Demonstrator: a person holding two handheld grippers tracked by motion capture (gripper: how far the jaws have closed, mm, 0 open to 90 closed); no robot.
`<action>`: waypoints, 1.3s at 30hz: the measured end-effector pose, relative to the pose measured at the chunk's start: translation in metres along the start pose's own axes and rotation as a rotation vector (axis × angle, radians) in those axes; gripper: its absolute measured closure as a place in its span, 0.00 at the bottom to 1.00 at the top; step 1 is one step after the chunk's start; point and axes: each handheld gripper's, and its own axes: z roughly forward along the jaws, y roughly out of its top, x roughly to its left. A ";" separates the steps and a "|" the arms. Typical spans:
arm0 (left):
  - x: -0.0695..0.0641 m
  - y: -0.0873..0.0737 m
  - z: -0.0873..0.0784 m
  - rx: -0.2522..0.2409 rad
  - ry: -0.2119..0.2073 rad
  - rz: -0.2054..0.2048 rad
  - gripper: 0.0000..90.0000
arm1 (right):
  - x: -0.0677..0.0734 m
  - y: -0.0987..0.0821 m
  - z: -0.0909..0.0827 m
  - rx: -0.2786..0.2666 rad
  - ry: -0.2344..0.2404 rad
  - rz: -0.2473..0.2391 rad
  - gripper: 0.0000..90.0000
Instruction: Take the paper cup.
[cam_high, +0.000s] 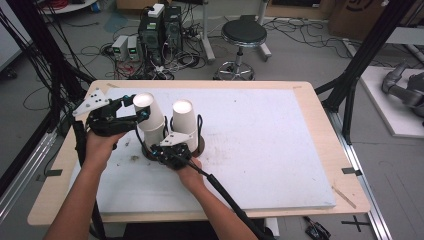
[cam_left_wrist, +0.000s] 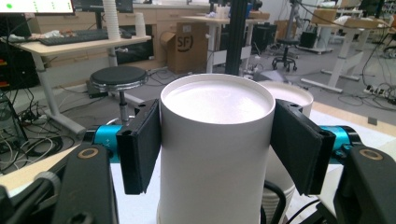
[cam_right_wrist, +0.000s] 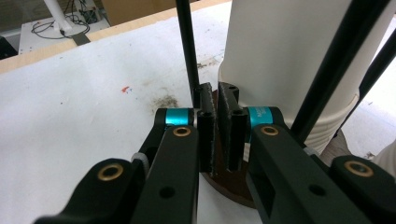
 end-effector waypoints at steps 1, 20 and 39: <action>-0.001 0.002 -0.001 -0.006 0.000 -0.004 0.39 | 0.000 0.000 0.000 -0.001 -0.002 -0.001 0.97; -0.034 0.037 -0.017 -0.005 -0.096 0.016 0.39 | -0.016 0.003 -0.051 -0.038 0.143 -0.047 0.66; -0.078 0.015 0.016 0.038 -0.269 0.024 0.39 | -0.071 -0.021 -0.157 -0.086 0.113 -0.072 0.25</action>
